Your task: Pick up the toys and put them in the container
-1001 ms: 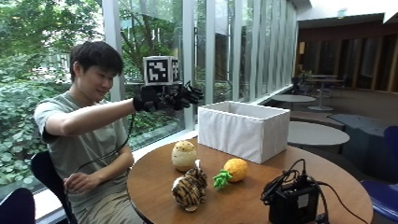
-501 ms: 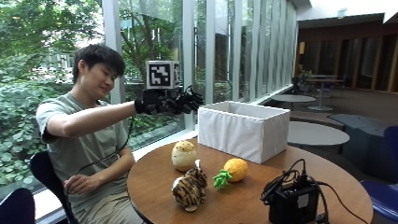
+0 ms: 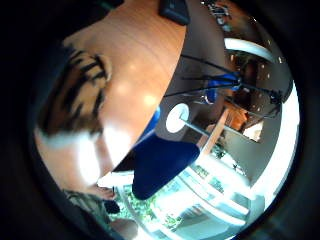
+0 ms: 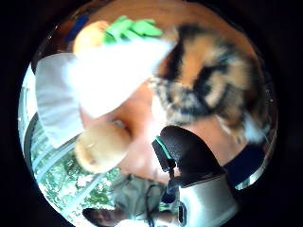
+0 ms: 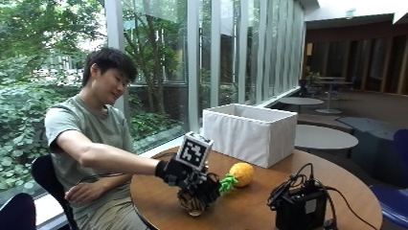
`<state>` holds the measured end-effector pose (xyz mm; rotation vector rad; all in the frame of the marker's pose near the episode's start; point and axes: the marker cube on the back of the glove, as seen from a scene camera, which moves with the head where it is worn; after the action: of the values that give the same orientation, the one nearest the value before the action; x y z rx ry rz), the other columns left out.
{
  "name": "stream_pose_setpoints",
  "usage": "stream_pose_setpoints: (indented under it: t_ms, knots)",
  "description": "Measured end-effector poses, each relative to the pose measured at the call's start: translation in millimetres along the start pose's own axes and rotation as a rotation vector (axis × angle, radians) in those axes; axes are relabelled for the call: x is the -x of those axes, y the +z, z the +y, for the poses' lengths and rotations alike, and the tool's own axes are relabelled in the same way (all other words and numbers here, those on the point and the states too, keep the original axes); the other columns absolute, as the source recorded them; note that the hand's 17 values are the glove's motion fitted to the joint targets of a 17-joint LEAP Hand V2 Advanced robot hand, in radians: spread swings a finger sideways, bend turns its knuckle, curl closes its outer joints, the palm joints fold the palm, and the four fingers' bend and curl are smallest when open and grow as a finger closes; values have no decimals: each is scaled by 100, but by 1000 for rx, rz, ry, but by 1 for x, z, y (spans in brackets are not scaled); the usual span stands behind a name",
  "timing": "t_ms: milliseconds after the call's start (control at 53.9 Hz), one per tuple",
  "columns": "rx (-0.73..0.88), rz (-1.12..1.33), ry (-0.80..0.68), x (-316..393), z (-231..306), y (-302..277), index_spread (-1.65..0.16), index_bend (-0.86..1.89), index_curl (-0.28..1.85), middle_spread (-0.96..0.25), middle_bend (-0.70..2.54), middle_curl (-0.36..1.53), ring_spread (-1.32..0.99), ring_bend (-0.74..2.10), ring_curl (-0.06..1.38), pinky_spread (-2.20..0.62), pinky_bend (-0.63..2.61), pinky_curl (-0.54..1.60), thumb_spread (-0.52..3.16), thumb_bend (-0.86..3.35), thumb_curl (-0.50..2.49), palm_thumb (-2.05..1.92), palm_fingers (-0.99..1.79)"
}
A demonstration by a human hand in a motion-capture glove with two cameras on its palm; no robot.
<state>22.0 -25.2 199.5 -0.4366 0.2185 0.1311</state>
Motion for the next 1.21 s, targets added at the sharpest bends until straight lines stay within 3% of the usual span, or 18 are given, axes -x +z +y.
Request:
stream_pose_setpoints:
  t_ms: [74, 130, 148, 167, 408, 482, 519, 667, 816, 908, 1205]
  knots:
    - [-75, -62, -49, 7, -9, 26, -23, 8, 10, -14, 24, 31, -20, 47, 33, -7, 73, 35, 121, -1, 27, 8, -8]
    - [-111, -108, -73, 12, -9, 32, -25, 10, 10, -18, 33, 34, -25, 61, 35, -9, 72, 34, 120, 0, 28, 10, 18]
    - [-112, -114, -71, 12, -9, 32, -24, 8, 10, -18, 28, 32, -24, 56, 32, -9, 74, 34, 120, -1, 28, 9, 5]
    - [-110, -119, -68, 11, -9, 32, -25, 16, 13, -20, 37, 36, -27, 69, 39, -11, 71, 34, 120, 0, 28, 12, 30]
    - [-182, -196, -28, 10, -14, 35, -30, 48, 27, -27, 59, 45, -38, 78, 42, -23, 48, 28, 134, 10, 33, 33, 73]
    - [-217, -206, -14, 10, -14, 36, -30, 51, 29, -28, 60, 47, -40, 78, 42, -25, 46, 27, 136, 10, 33, 35, 70]
    - [-250, -214, -1, 11, -15, 36, -30, 56, 32, -29, 68, 51, -41, 83, 44, -28, 46, 28, 139, 13, 34, 40, 86]
    - [-413, -179, 65, 14, -17, 35, -31, 63, 39, -30, 73, 56, -43, 87, 47, -34, 54, 32, 122, 18, 47, 60, 96]
    - [-230, -157, -29, 12, -11, 23, -32, 76, 48, -30, 83, 64, -45, 92, 52, -38, 55, 34, 104, 19, 58, 67, 105]
    - [-227, -114, -29, 13, 7, 2, -31, 82, 54, -30, 89, 68, -46, 95, 55, -40, 55, 35, 95, 18, 64, 68, 106]
    - [-399, -8, -26, 14, 68, -126, -30, 90, 70, -28, 97, 79, -47, 101, 62, -43, 62, 40, 71, 18, 82, 69, 99]
